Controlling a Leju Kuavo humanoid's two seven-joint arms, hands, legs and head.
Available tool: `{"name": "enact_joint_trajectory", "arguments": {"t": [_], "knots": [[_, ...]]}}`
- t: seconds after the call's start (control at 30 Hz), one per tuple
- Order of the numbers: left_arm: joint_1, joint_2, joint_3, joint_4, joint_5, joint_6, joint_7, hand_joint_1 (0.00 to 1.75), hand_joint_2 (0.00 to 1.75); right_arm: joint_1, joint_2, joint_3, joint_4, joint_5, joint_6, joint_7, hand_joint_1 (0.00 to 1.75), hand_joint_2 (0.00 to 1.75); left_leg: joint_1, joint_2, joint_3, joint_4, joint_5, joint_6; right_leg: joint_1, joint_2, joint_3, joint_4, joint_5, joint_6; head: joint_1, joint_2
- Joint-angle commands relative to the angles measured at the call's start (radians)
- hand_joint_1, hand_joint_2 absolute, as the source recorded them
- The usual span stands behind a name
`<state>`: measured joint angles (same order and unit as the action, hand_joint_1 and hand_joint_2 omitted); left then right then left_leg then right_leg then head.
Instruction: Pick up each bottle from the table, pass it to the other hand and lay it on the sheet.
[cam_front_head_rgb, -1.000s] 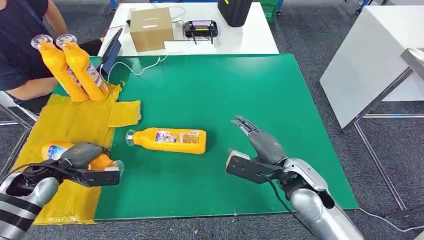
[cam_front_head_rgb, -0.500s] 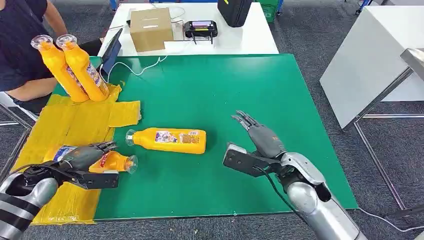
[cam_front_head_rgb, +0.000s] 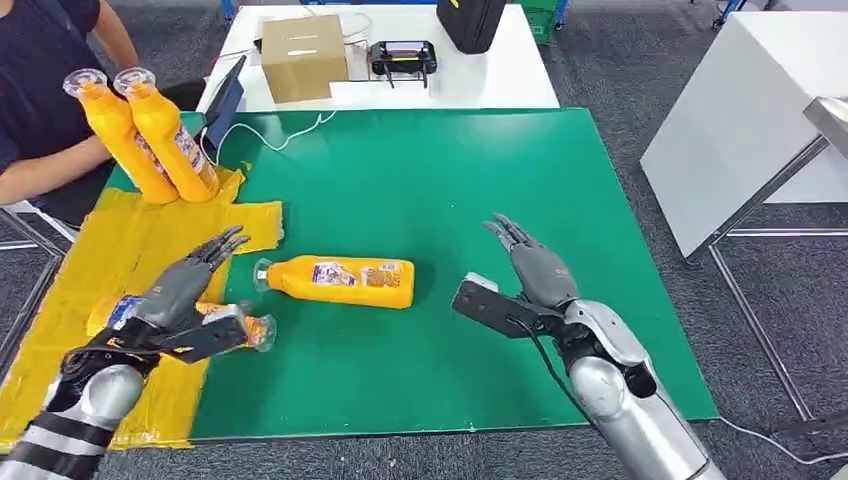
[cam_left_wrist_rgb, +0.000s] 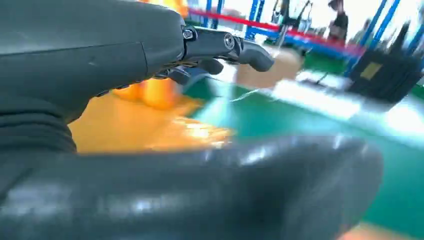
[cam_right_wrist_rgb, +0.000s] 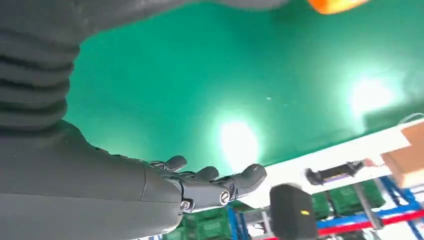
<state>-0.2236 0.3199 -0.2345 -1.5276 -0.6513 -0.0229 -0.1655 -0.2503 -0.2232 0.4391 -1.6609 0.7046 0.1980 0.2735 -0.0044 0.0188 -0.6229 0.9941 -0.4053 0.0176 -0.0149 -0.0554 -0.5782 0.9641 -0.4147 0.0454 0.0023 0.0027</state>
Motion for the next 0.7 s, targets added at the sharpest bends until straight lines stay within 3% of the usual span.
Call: {"name": "enact_joint_trajectory", "arguments": {"t": [0.03,0.27,0.7], "knots": [[0.022,-0.247,0.189,-0.206,0.164,-0.056,-0.004,0.00,0.00,-0.120,0.040,0.005,0.181,0.013,0.051,-0.026,0.00,1.75,0.000,0.002,0.002,0.000,-0.001,-0.001,0.000,0.005,0.002,0.000,0.000,-0.001,-0.001,0.000],[-0.016,-0.266,0.161,-0.190,0.271,-0.108,-0.008,0.00,0.00,-0.265,0.073,0.085,0.375,0.014,0.087,-0.038,0.00,1.75,0.002,0.003,0.004,0.001,-0.001,-0.001,0.001,0.008,0.003,0.000,0.000,-0.001,-0.001,0.000],[-0.063,-0.272,0.109,-0.188,0.338,-0.124,0.005,0.00,0.00,-0.369,0.174,0.186,0.556,-0.045,0.115,-0.077,0.00,1.75,0.002,0.001,0.003,0.000,0.000,-0.001,0.001,0.005,0.002,0.002,0.000,-0.001,-0.001,0.000]]}}
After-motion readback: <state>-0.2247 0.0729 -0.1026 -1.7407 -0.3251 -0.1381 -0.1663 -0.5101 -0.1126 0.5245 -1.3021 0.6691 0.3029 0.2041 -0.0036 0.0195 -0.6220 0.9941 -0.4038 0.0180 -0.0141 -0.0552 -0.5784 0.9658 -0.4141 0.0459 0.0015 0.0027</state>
